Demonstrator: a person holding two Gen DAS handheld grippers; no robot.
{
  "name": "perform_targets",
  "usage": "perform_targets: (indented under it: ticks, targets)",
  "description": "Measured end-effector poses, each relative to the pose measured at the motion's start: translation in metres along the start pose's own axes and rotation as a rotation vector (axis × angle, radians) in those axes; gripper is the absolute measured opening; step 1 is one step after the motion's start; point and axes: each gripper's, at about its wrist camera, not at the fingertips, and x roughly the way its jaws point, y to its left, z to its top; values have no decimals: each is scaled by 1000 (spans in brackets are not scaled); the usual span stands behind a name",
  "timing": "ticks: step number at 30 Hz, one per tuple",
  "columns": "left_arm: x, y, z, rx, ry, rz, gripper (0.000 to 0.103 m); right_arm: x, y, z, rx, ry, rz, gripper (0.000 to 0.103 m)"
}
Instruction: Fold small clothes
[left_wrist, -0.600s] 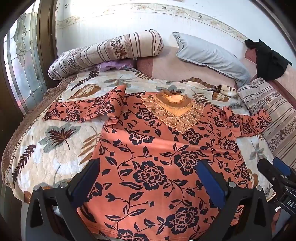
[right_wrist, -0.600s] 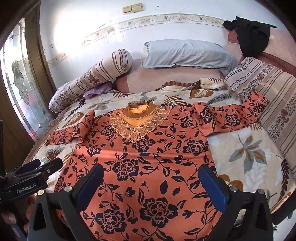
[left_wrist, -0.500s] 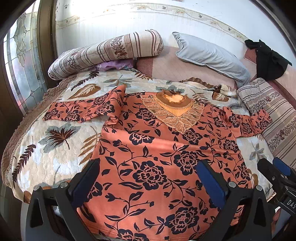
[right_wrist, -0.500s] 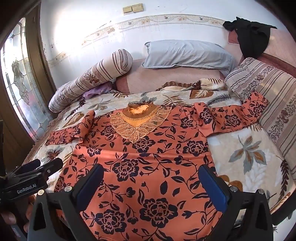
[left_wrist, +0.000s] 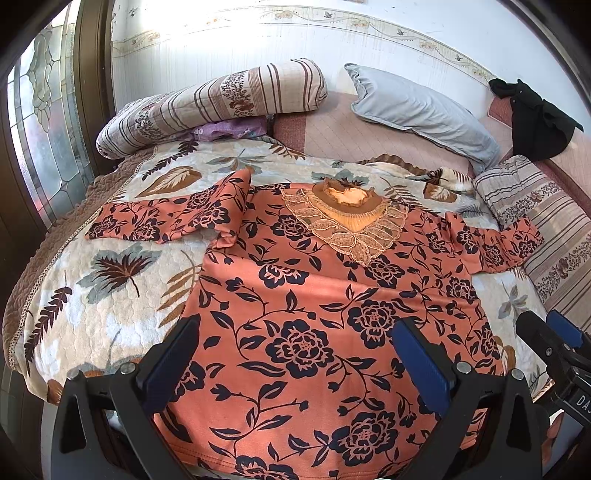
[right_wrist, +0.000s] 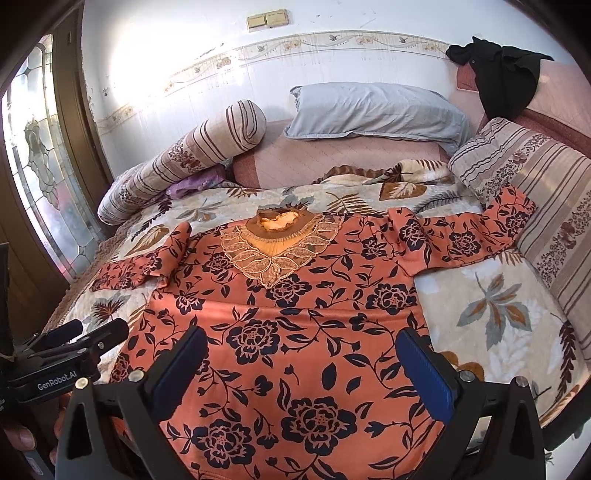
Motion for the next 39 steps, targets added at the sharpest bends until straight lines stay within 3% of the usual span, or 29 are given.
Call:
perform_targets:
  ticks: [36,39]
  targets:
    - [4,2,-1,-2,5,-4,103,2,2,1,-4,-10,5,103]
    - [14,18,2,-33,17,3,103,12,-19,2,47,21,47,103]
